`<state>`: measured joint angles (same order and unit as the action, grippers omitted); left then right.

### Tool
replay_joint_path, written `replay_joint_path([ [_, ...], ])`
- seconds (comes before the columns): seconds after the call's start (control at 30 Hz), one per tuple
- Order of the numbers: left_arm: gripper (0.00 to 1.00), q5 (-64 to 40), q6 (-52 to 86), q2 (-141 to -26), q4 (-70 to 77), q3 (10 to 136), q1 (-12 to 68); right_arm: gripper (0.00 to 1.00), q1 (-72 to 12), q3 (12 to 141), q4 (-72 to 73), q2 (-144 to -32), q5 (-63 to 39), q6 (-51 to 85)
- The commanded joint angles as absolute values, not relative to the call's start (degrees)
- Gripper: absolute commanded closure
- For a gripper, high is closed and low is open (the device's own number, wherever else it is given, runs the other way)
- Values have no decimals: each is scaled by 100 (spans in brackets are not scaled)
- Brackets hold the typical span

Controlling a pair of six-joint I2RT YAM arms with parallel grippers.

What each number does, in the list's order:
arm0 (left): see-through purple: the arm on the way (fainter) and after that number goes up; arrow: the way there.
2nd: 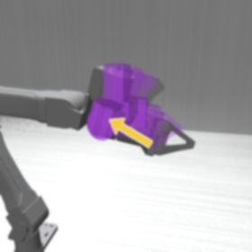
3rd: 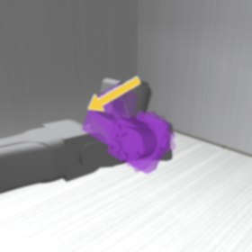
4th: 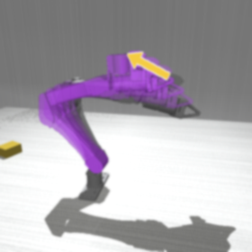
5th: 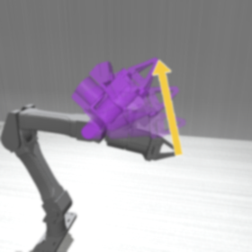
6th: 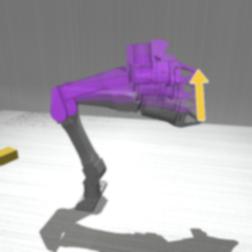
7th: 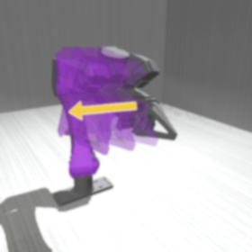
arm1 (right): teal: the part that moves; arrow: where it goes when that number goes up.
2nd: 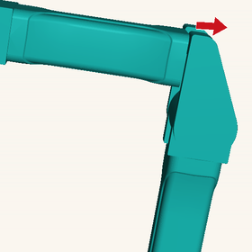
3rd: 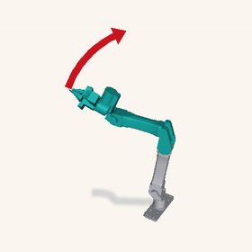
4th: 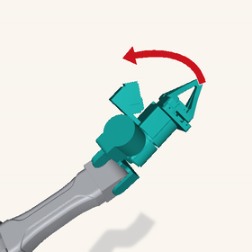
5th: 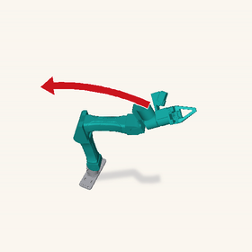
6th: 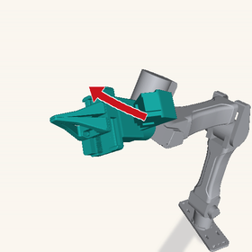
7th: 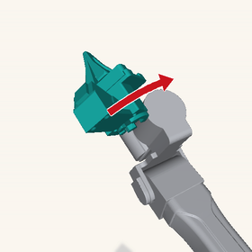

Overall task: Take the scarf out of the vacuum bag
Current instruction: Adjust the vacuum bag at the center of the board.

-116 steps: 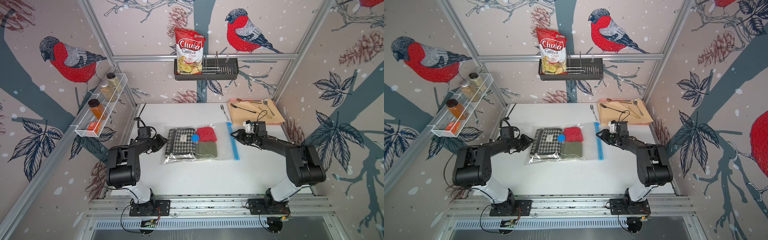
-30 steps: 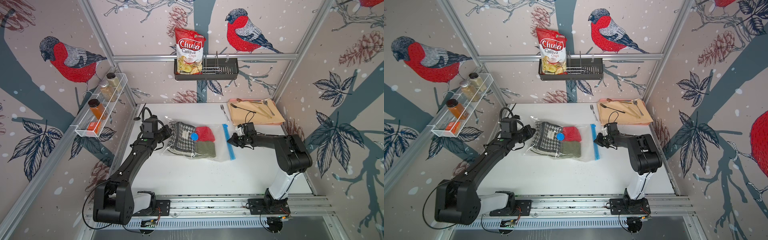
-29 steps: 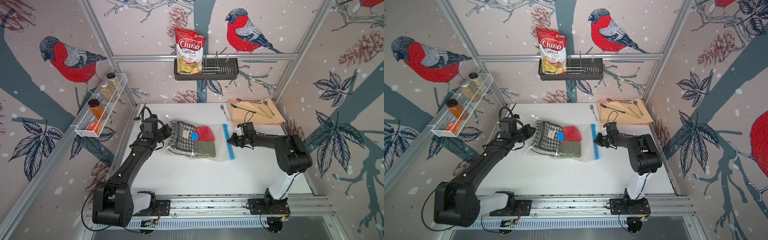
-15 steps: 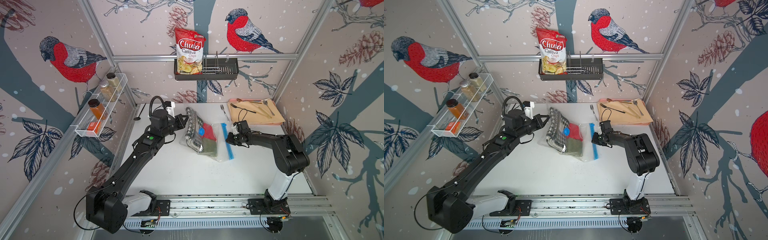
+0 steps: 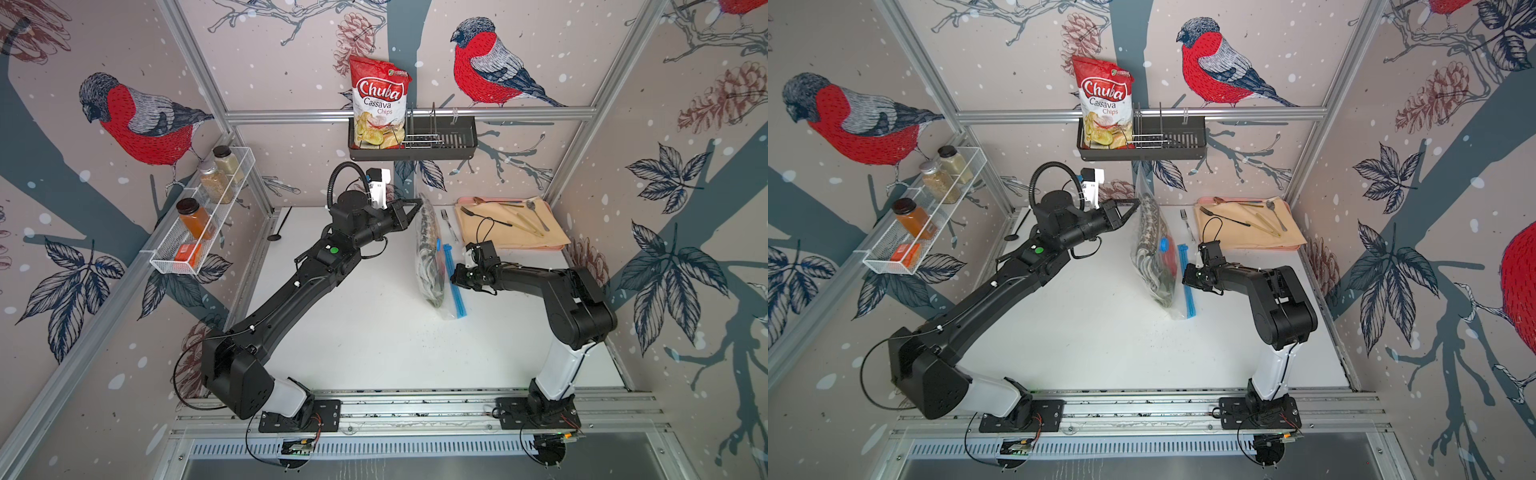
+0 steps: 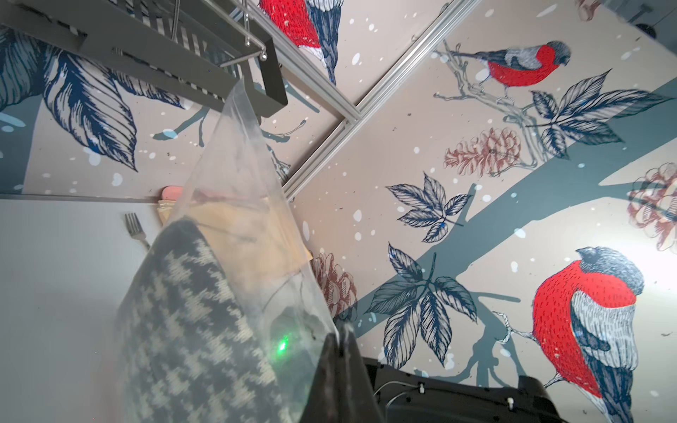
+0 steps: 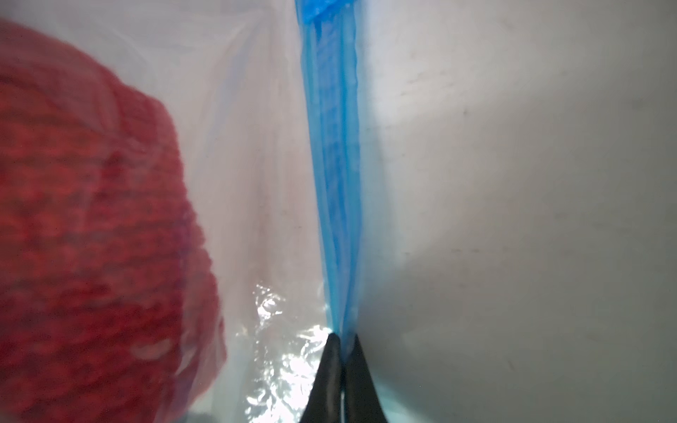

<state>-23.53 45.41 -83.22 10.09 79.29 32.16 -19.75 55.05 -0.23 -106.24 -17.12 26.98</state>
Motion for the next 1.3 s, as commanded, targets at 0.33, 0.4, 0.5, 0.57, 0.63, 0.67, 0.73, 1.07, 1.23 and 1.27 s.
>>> replay_joint_path([
  [0.33,100,-2446,5114,-8465,2621,8294,3144,100,-2006,5493,-772,-10780,-1309,2664],
  [0.4,100,-2367,5043,-8423,2513,8268,3134,100,-2006,5498,-775,-10790,-1313,2655],
  [0.5,100,-2234,4956,-8284,2352,8190,3069,100,-2001,5510,-795,-10817,-1306,2648],
  [0.57,100,-2106,4836,-8174,2124,8193,3007,100,-2002,5599,-912,-10908,-1278,2647],
  [0.63,100,-1863,4677,-8039,1728,8222,2924,100,-2000,5615,-918,-10916,-1330,2646],
  [0.67,100,-1783,4612,-7984,1571,8208,2869,100,-2001,5571,-863,-10876,-1352,2661],
  [0.73,100,-1638,4526,-7874,1127,8146,2657,100,-2003,5585,-890,-10852,-1404,2647],
  [1.07,100,1218,3303,-7716,-1747,7926,2432,100,-1998,5634,-913,-10848,-1538,2637],
  [1.23,92,1296,3485,-8117,-2404,7209,1734,100,-2005,5634,-923,-10810,-1595,2637],
  [1.27,87,1184,3504,-8166,-2431,7080,1549,100,-1999,5634,-930,-10787,-1614,2630],
])
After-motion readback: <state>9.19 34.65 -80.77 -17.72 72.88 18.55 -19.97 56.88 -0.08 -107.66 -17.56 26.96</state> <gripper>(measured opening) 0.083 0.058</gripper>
